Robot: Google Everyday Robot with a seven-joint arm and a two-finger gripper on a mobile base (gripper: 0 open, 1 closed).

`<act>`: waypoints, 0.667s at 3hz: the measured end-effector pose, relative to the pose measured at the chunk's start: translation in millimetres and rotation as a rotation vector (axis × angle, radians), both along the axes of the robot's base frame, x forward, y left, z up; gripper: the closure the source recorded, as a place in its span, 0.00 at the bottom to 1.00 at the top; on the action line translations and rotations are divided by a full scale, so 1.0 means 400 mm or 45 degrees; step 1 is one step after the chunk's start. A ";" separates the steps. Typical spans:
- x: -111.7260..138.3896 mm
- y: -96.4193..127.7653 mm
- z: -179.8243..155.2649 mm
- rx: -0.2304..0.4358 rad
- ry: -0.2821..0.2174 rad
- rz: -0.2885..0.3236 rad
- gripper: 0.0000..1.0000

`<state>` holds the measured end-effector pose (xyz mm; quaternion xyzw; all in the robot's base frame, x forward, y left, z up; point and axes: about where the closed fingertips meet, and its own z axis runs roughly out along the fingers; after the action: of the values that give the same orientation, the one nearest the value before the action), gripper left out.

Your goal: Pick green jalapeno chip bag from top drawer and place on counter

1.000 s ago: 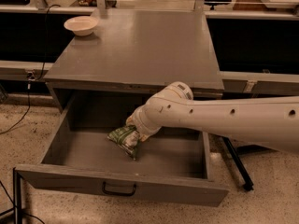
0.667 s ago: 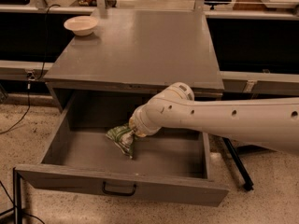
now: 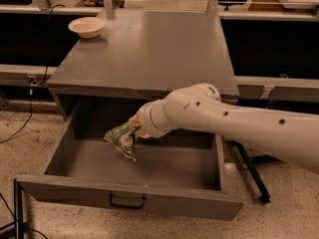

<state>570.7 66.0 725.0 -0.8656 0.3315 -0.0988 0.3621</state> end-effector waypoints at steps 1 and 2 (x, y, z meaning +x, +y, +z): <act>-0.037 0.019 0.105 0.204 0.049 0.066 1.00; -0.093 0.008 0.278 0.423 0.054 0.205 1.00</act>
Offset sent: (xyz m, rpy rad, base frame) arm -0.0733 -0.0202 0.2204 0.5114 0.0252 0.3808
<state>533.3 69.1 836.0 -0.8194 0.2805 0.0050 0.4998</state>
